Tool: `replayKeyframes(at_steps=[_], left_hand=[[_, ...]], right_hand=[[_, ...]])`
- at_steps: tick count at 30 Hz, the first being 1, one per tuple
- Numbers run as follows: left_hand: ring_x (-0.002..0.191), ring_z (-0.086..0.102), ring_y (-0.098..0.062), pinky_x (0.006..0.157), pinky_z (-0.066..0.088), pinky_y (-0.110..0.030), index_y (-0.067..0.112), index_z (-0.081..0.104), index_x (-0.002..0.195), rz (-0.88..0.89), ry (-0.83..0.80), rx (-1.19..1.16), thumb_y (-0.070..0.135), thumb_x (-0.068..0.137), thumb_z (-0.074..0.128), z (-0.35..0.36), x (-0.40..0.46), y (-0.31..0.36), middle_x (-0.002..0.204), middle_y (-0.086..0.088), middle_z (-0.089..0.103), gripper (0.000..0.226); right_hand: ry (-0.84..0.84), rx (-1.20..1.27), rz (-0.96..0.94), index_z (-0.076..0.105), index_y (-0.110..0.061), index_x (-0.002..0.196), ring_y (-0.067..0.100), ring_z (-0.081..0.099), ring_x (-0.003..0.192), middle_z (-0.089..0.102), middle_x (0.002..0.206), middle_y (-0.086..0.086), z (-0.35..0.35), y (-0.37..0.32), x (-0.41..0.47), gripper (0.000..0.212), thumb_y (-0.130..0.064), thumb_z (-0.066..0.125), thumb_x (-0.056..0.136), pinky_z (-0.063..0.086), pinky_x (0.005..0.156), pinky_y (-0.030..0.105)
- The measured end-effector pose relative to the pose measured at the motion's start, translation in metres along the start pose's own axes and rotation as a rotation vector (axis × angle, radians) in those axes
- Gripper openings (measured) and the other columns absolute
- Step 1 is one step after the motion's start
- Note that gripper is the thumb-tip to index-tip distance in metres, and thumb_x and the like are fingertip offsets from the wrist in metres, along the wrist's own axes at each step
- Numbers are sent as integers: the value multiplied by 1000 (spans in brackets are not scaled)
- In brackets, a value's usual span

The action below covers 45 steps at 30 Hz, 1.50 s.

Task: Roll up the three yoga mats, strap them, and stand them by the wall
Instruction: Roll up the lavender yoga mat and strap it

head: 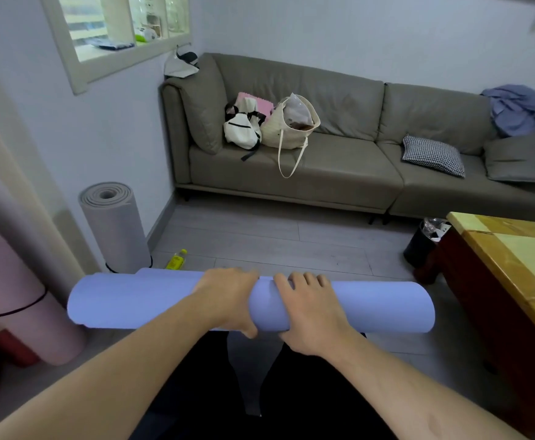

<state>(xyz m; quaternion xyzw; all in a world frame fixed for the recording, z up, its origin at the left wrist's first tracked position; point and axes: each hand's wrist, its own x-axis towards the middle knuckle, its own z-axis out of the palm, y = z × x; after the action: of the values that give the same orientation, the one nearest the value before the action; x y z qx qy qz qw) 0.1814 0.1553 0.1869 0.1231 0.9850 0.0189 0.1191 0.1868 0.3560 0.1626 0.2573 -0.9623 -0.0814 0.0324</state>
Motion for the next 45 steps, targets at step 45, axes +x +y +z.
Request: replayKeyframes(at_steps=[45], left_hand=[[88, 64, -21, 78, 58, -37, 27, 53, 110, 38, -134, 73, 48, 60, 89, -21, 4, 5, 97, 6, 64, 65]], right_hand=[[63, 64, -18, 43, -10, 141, 32, 52, 104, 54, 120, 10, -8, -10, -11, 84, -34, 73, 67, 46, 101, 44]])
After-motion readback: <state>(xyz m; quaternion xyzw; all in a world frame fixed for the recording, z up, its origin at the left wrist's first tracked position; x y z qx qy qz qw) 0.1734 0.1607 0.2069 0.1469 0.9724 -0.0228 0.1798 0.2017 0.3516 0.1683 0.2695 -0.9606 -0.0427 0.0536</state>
